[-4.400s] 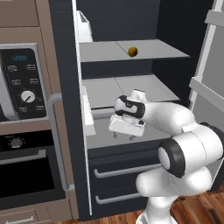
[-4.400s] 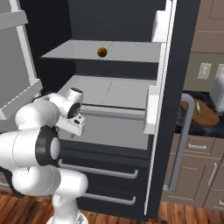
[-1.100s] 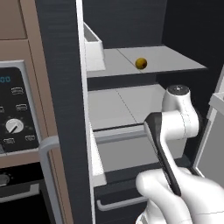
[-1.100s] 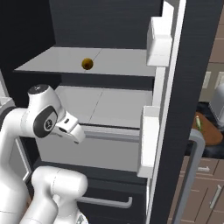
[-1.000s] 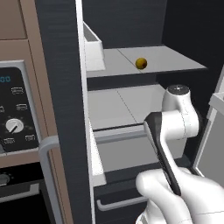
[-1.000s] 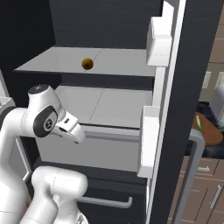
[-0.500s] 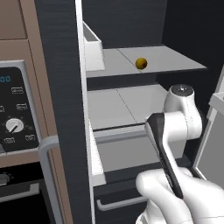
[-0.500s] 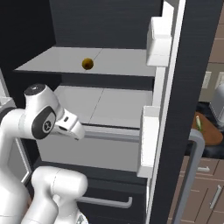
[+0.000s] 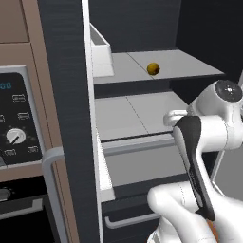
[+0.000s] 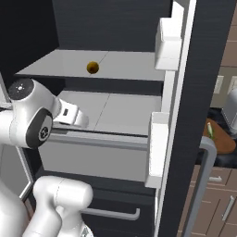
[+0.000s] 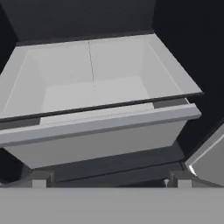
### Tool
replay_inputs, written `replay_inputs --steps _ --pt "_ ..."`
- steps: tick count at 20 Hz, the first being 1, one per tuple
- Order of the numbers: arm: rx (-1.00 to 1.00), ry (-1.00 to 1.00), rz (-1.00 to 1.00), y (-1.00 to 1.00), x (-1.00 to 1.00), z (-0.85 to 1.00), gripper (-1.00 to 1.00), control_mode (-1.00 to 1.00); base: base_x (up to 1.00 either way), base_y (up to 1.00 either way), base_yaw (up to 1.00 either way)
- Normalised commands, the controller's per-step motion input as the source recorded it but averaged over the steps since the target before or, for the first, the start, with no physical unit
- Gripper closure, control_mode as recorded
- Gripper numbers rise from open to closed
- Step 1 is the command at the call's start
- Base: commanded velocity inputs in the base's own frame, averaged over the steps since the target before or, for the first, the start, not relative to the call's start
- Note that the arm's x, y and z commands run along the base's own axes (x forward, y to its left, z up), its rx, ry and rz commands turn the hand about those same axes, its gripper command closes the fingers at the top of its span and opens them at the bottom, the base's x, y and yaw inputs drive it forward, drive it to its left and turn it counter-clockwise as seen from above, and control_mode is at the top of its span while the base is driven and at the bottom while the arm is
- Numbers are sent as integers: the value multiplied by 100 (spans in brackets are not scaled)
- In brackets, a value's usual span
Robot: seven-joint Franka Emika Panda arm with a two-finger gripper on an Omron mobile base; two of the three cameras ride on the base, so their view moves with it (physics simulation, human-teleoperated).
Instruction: Retrieve a lemon from the fridge and place it on the cutting board with the fish.
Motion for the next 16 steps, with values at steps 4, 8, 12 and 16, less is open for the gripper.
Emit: replay_inputs --steps 4,8,12,16 --pt "-8 -5 0 4 -8 100 -100 -100 0 0 0" --pt "-2 -14 -1 0 -6 81 -100 -100 0 0 0" --pt "0 -30 0 0 -1 41 -100 -100 0 0 0" --pt "-2 -26 0 10 0 30 -100 -100 0 0 0"
